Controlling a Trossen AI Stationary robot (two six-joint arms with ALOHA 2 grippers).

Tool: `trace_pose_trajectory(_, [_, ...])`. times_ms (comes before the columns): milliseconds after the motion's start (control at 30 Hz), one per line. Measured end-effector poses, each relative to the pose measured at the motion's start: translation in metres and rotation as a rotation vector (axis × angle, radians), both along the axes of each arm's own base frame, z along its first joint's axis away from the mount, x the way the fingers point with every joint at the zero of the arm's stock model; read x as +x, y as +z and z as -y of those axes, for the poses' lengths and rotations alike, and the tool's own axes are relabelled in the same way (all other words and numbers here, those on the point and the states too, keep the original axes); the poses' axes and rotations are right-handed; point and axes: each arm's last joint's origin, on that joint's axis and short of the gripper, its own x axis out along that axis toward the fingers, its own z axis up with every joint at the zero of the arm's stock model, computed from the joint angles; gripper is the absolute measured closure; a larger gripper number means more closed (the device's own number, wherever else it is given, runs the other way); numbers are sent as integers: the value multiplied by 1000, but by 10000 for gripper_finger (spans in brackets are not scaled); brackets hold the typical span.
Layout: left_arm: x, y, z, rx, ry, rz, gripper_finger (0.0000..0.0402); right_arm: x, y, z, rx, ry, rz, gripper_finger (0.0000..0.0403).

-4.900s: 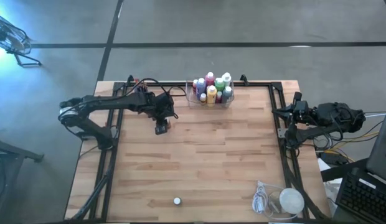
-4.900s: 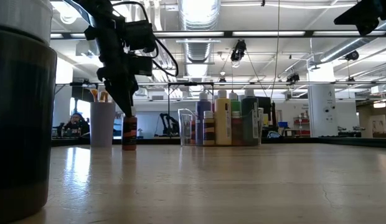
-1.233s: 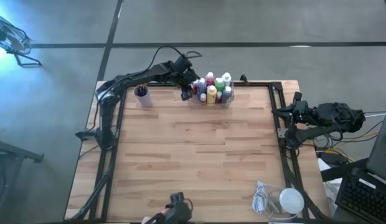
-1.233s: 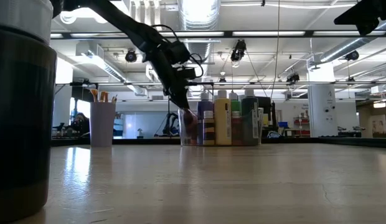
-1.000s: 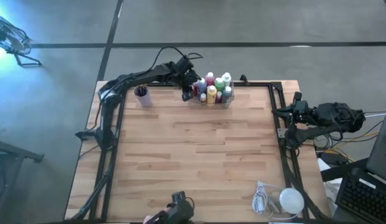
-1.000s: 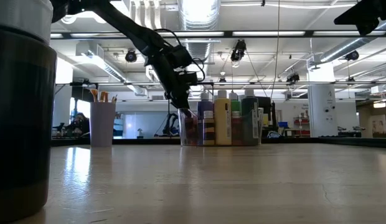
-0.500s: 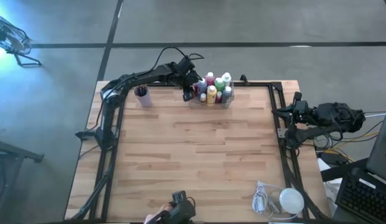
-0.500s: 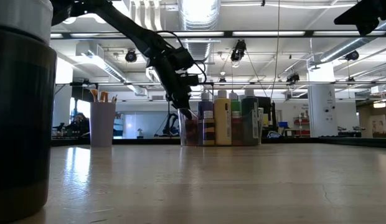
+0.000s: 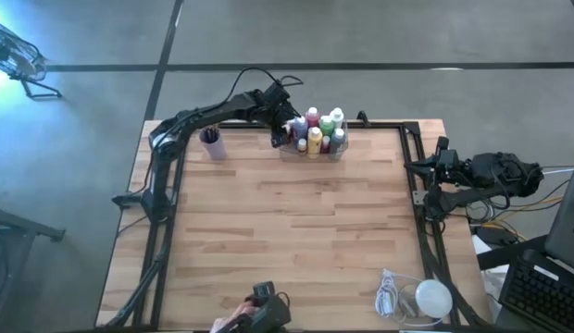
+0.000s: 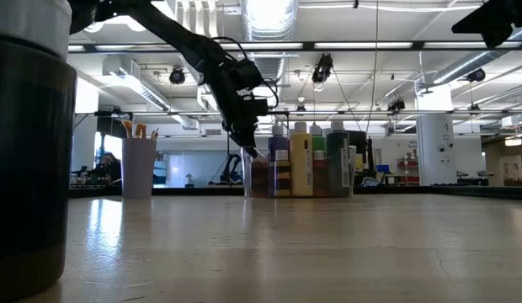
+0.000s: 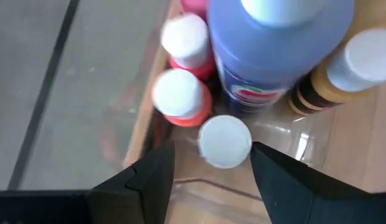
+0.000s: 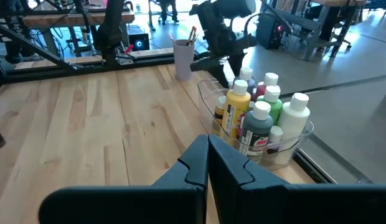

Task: Pick & Place Paint Supplies
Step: Put the brown paint bottle into the transparent bin, then put the black paint bottle into the transparent bin

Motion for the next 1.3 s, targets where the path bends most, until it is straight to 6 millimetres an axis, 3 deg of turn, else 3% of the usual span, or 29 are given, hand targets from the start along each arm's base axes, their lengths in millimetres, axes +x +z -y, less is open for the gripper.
trace_pose_trajectory(200, [-9,41,8,-6,32,-51,190,0,0,0,0,0,0,394])
trace_pose_trajectory(333, [-17,73,30,-101,37,-151,192,0,0,0,0,0,0,394])
trace_pose_trajectory(500, [-16,107,84,-179,-26,-254,200,0,0,0,0,0,0,394])
trace_pose_trajectory(733, [-9,145,175,-71,-163,-177,212,0,0,0,0,0,0,394])
trace_pose_trajectory(1000, [-20,164,261,-22,-241,-128,214,0,0,0,0,0,0,394])
trace_pose_trajectory(1300, [-34,160,328,-79,-299,-155,213,0,0,0,0,0,0,394])
